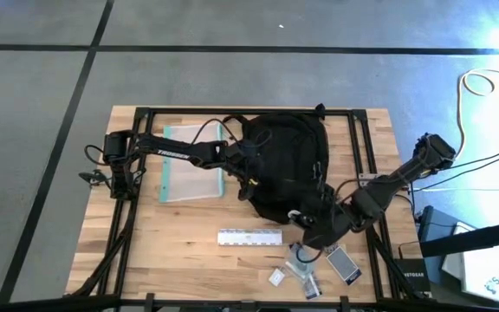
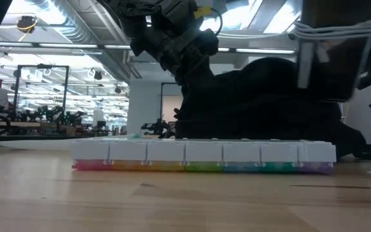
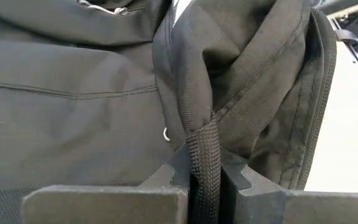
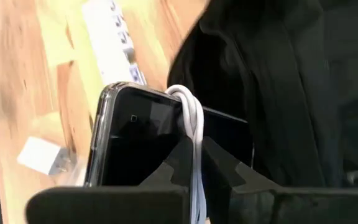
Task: Unpack backpack
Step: Remove the black cellphone from the black backpack
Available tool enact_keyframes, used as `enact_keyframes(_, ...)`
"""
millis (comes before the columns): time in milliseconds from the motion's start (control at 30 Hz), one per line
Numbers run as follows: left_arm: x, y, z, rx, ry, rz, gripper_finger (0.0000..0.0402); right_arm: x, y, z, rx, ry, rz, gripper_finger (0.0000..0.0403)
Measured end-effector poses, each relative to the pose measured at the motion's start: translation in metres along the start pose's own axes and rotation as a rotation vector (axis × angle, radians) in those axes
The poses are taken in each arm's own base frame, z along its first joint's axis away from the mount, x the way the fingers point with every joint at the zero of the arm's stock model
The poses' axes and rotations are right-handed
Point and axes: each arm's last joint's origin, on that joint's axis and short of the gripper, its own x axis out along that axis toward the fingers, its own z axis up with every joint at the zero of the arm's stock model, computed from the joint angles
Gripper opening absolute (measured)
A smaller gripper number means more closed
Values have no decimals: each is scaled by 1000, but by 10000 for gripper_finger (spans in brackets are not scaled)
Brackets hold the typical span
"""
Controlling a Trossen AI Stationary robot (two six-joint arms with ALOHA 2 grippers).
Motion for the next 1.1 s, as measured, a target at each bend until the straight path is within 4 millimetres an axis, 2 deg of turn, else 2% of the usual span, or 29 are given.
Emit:
enact_keyframes(200, -1, 5, -5, 17, 49, 94, 13, -7, 2, -16, 39, 41, -43, 0)
enact_keyframes(400, -4, 13, -13, 14, 138, 152, 13, -16, -6, -36, 112, 130, -170, 0)
enact_keyframes(600, -5, 14, -18, 29, 196, 211, 13, -20, -3, -44, 140, 154, -169, 0)
enact_keyframes(867, -15, 12, -18, 16, 237, 289, 13, -5, -9, -60, 190, 280, -198, 0)
enact_keyframes(1100, -32, 11, -10, 20, 220, 369, 13, 6, -15, -70, 199, 290, -246, 0)
